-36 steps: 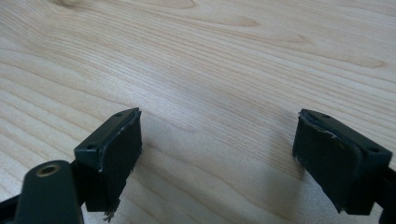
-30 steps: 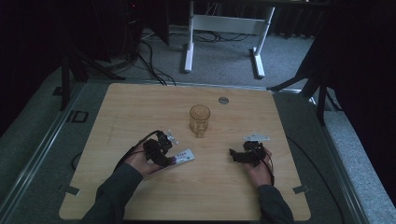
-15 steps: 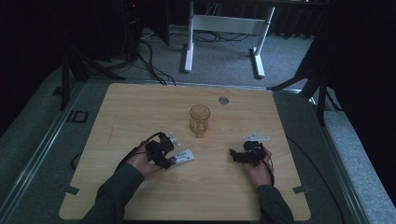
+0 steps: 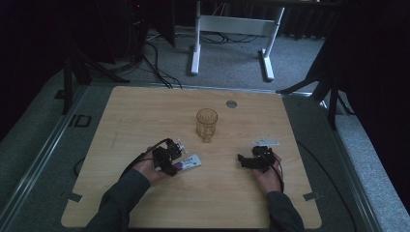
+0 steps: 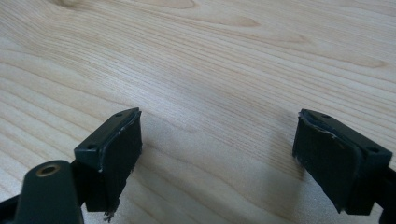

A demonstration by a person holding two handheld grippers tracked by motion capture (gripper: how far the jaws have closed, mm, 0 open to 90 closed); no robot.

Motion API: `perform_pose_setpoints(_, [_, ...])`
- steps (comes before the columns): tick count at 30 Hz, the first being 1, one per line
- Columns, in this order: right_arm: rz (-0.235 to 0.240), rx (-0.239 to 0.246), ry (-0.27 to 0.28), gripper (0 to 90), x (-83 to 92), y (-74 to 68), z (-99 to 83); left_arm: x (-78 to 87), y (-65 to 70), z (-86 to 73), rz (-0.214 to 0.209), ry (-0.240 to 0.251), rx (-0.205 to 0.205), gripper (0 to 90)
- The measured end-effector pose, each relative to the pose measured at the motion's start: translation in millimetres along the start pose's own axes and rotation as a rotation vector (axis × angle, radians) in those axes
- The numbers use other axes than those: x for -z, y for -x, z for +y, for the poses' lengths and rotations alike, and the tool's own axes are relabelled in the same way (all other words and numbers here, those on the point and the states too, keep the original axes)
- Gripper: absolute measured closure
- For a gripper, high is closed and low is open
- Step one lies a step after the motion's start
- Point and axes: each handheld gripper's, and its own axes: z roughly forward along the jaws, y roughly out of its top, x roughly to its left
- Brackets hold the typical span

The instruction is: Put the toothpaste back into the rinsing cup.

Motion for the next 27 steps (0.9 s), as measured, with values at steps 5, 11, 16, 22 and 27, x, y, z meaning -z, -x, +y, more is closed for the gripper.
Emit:
perform_pose_setpoints(5, [0.000,0.000,0.000,15.5,0.0,0.0,0.0,-3.7,-1.0,1.3,-0.003,-0.009,0.004,54.3])
perform_pose_setpoints(11, [0.000,0.000,0.000,15.6,0.0,0.0,0.0,-7.4,0.1,3.1,-0.008,-0.029,-0.007,54.5])
perform_pose_setpoints(16, [0.000,0.000,0.000,15.6,0.0,0.0,0.0,-10.8,1.1,3.9,-0.011,-0.047,-0.013,55.0])
perform_pose_setpoints(22, [0.000,0.000,0.000,15.6,0.0,0.0,0.0,-14.9,1.5,4.9,-0.017,-0.067,-0.018,55.1])
perform_pose_setpoints(27, [0.000,0.000,0.000,15.5,0.0,0.0,0.0,-17.3,2.1,6.2,-0.023,-0.079,-0.014,57.1])
